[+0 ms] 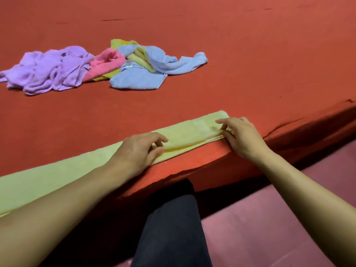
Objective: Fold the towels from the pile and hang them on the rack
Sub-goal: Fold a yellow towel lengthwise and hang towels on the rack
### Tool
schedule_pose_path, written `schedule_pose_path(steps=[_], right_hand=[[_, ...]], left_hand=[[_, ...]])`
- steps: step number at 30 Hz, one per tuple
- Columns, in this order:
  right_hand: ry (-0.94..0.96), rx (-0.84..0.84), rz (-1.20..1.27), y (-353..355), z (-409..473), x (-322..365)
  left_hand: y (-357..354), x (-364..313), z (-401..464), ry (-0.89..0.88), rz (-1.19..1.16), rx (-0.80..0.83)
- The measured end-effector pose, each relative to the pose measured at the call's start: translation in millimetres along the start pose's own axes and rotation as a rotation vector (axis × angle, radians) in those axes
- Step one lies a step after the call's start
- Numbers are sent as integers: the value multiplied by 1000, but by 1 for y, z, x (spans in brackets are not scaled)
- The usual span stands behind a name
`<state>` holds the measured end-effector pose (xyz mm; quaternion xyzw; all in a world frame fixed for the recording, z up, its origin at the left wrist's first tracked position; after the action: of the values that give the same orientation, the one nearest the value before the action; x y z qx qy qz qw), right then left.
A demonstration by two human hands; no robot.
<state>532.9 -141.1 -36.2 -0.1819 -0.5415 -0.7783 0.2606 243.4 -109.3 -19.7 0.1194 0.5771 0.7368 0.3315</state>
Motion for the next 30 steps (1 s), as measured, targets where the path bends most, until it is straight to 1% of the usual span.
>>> schedule_pose_path(steps=[3, 5, 8, 10, 11, 14, 15, 16, 17, 19, 20, 21, 22, 23, 25, 26, 28, 30], right_hand=[[26, -54, -1, 8, 2, 2], [39, -43, -20, 10, -1, 1], [37, 32, -99, 5, -10, 1], [24, 33, -77, 5, -10, 2], [12, 10, -32, 7, -7, 3], [-11, -126, 66, 16, 7, 4], [-21, -166, 56, 18, 12, 3], [-33, -187, 31, 19, 17, 3], [-45, -185, 1, 17, 20, 3], [-13, -141, -46, 8, 25, 13], [38, -107, -67, 1, 28, 21], [95, -60, -89, -8, 30, 30], [124, 16, -108, -20, 32, 37], [114, 122, -129, -31, 33, 40], [-12, 342, -177, -51, 32, 34], [-71, 418, -205, -56, 30, 29], [-96, 463, -206, -58, 28, 25], [-48, 408, -108, -50, 28, 29]], left_hand=[[5, -1, 1, -20, -29, -29], [2, -4, -2, -41, -29, 28], [-8, -7, -7, -65, -2, 152], [-8, -8, -7, -61, 10, 165], [-7, -10, -4, -50, 4, 145], [3, -14, 12, -36, -13, -3], [5, -12, 19, -41, 0, -10], [2, -8, 24, -61, 27, 30], [-3, -3, 26, -90, 71, 110], [-18, 7, 18, -121, 163, 322], [-26, 12, 10, -117, 224, 423], [-33, 15, 2, -117, 292, 492], [-37, 16, -3, -121, 347, 516], [-39, 16, -6, -122, 382, 515], [-39, 15, -5, -114, 391, 521], [-39, 15, -4, -110, 388, 533], [-40, 16, -1, -108, 386, 565], [-38, 13, 3, -106, 357, 548]])
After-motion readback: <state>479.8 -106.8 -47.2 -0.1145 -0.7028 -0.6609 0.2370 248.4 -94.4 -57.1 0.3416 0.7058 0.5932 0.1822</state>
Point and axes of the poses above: each hand's wrist, its own z-axis towards the middle knuckle, its own y-axis out of the back of the hand, x = y × z, the point moved 5 cm from there along z, towards the middle knuckle, and after that the axes turned 14 degrees about z, right-handed, at the moved point
